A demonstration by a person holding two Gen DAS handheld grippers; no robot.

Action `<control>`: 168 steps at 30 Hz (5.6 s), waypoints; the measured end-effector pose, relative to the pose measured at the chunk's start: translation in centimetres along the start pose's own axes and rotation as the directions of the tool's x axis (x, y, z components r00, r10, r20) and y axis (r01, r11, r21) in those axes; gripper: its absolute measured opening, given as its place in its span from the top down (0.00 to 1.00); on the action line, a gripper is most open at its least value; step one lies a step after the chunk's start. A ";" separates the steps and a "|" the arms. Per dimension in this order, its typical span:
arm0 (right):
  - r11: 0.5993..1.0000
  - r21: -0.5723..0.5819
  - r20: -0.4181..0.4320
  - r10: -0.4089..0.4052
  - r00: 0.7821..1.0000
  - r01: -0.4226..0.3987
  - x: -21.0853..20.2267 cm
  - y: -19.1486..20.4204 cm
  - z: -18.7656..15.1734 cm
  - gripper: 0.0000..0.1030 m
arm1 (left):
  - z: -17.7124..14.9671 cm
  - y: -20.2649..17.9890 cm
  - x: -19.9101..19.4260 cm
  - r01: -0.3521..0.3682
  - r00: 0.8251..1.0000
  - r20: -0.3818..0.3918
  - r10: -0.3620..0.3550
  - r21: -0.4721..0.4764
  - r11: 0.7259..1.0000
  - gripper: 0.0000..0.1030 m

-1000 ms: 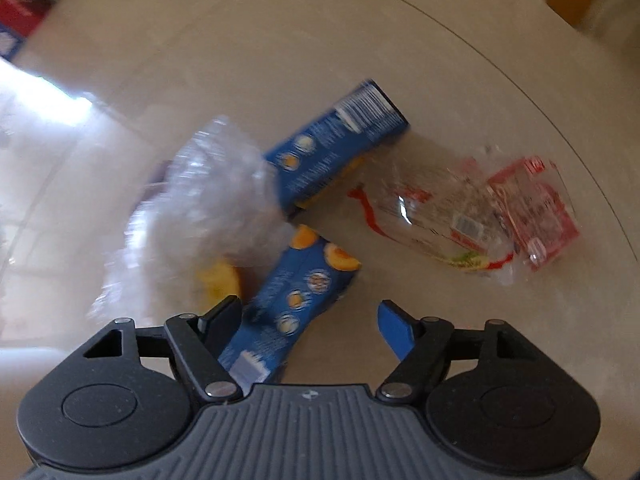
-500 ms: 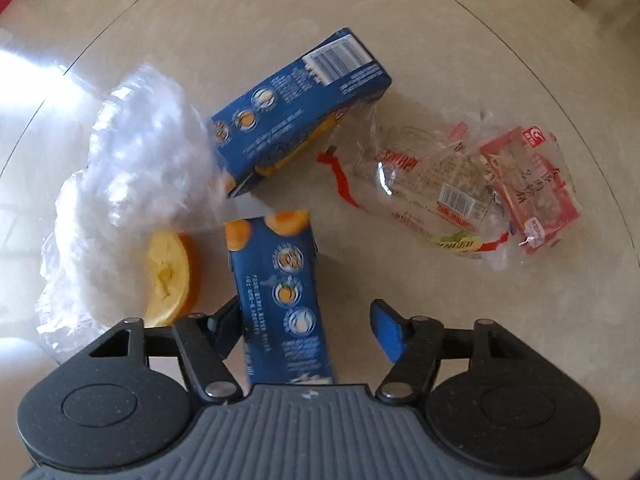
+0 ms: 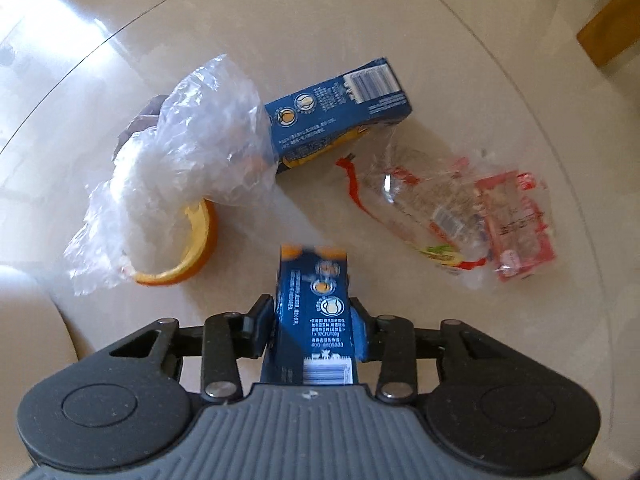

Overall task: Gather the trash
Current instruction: 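Carry the blue carton over the bin and open the right gripper, then grasp the clear plastic bag with the right gripper, then carry the plastic bag over the bin and release it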

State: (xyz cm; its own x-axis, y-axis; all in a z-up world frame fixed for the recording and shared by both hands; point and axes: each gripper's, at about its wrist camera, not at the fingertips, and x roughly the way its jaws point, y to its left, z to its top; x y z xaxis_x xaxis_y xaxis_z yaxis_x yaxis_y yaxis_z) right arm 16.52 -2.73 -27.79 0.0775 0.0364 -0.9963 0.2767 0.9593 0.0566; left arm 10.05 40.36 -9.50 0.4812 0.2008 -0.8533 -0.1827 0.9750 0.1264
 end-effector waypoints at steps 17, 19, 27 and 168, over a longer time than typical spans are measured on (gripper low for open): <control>0.968 -0.228 0.030 0.113 0.993 -0.103 -11.4 1.2 -3.9 0.57 | 0.7 1.2 0.6 0.020 0.999 -0.029 -0.021 -0.050 0.999 0.85; 0.955 -0.269 0.043 0.142 0.989 -0.126 -13.7 2.3 -4.4 0.57 | 0.6 1.3 0.7 0.021 0.999 -0.031 -0.022 -0.056 0.998 0.85; 0.864 -0.459 0.116 0.289 0.950 -0.207 -23.9 8.1 -6.3 0.57 | 0.7 1.5 0.9 0.025 0.998 -0.053 -0.029 -0.073 0.997 0.85; 0.564 -0.784 0.047 0.471 0.881 -0.259 -26.6 22.0 -9.8 0.17 | 2.6 3.4 2.2 0.093 0.989 -0.110 -0.100 -0.068 0.993 0.91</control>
State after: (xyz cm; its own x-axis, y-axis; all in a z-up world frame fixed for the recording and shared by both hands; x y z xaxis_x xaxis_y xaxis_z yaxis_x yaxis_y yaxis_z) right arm 11.13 20.13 -0.63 0.2438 0.4702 -0.8482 -0.6153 0.7510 0.2395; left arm 12.70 44.32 -9.60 0.3995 0.0905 -0.9123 -0.1951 0.9807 0.0119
